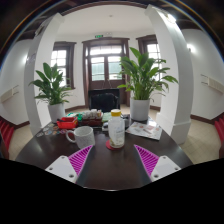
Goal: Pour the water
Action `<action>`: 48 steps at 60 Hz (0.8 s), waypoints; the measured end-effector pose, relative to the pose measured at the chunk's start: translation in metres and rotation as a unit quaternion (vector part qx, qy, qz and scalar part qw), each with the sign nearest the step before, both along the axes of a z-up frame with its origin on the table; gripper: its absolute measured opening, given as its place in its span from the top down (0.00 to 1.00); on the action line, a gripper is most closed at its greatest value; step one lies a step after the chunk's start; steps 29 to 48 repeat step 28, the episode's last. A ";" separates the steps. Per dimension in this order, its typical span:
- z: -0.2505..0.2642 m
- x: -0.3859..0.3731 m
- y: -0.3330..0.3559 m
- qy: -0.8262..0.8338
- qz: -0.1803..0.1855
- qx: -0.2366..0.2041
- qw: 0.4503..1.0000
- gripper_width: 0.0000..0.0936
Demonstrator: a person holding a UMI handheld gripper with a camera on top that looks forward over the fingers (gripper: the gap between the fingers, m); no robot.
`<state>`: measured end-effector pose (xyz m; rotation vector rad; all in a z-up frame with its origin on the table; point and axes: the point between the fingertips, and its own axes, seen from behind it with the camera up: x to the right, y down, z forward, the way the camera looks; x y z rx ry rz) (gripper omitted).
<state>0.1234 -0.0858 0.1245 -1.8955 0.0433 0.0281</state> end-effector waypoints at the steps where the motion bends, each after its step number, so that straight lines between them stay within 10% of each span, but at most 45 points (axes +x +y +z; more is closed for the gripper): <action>1: 0.002 -0.002 -0.002 0.002 0.001 0.001 1.000 0.16; 48: 0.033 -0.020 -0.028 0.007 -0.003 0.032 0.999 0.15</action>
